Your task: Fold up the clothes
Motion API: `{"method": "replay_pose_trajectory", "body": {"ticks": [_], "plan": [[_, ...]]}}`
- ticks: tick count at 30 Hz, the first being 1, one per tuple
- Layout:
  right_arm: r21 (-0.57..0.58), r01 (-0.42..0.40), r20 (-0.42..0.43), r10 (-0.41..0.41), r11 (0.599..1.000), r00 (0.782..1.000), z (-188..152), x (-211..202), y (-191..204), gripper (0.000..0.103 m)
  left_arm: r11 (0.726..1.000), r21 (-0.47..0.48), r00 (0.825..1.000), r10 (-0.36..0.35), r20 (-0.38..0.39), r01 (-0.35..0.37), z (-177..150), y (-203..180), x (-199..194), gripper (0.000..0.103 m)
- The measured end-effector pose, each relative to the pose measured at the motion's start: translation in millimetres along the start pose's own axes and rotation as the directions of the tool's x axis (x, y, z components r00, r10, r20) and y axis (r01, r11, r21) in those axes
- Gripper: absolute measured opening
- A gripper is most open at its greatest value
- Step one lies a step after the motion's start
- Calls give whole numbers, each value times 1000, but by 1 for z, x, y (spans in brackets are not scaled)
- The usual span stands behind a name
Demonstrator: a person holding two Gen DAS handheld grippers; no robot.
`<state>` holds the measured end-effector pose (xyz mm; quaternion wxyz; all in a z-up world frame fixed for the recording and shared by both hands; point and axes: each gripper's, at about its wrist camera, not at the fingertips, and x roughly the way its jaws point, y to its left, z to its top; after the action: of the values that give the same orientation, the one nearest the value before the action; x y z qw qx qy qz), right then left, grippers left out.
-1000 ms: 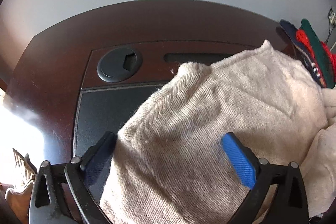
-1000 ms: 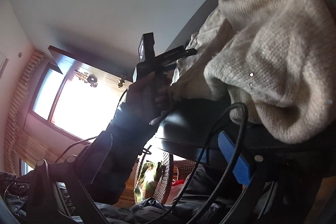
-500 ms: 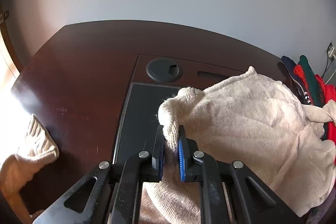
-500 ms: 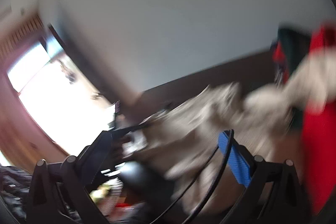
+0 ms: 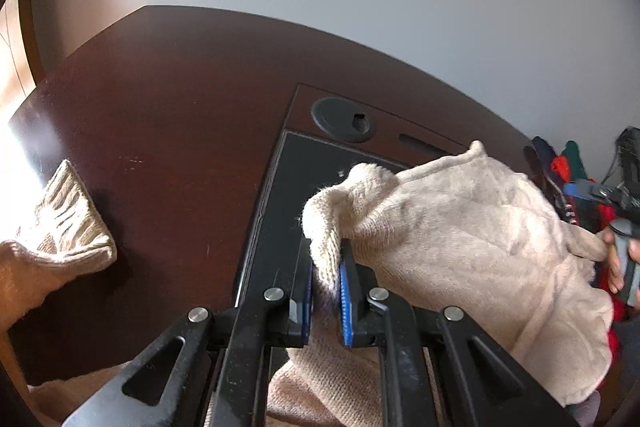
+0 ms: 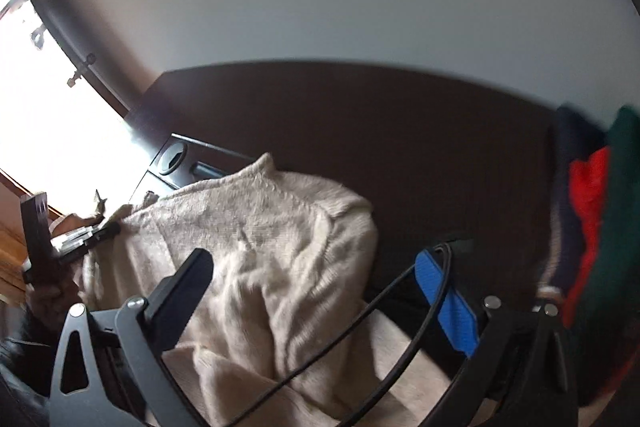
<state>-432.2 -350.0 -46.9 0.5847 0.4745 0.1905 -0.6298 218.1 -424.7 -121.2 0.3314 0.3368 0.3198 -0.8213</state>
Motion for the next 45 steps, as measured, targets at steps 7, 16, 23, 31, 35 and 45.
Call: {"method": "replay_pose_trajectory", "body": {"ticks": [7,16,23,31,35,45], "plan": [[47,4,-41,-2,999,999,18,25,-19,103,999,14,999,-51,-13,51,2,0,-8,12],[432,-585,222,548,687,807,19,32,-82,103,997,6,996,-81,-34,81,7,-3,-2,12],[317,-560,142,546,766,826,21,-7,-85,103,997,17,996,-75,-40,76,7,-4,-1,12],[11,-399,-472,356,917,806,3,-50,-23,103,997,22,996,-73,-42,74,5,-6,3,12],[-190,-61,-446,-31,980,894,-5,-64,-25,103,998,24,998,-62,-30,63,5,-5,3,12],[-42,140,-151,-144,989,978,22,12,-77,102,998,-4,998,-59,-9,59,6,-1,-3,12]]}}
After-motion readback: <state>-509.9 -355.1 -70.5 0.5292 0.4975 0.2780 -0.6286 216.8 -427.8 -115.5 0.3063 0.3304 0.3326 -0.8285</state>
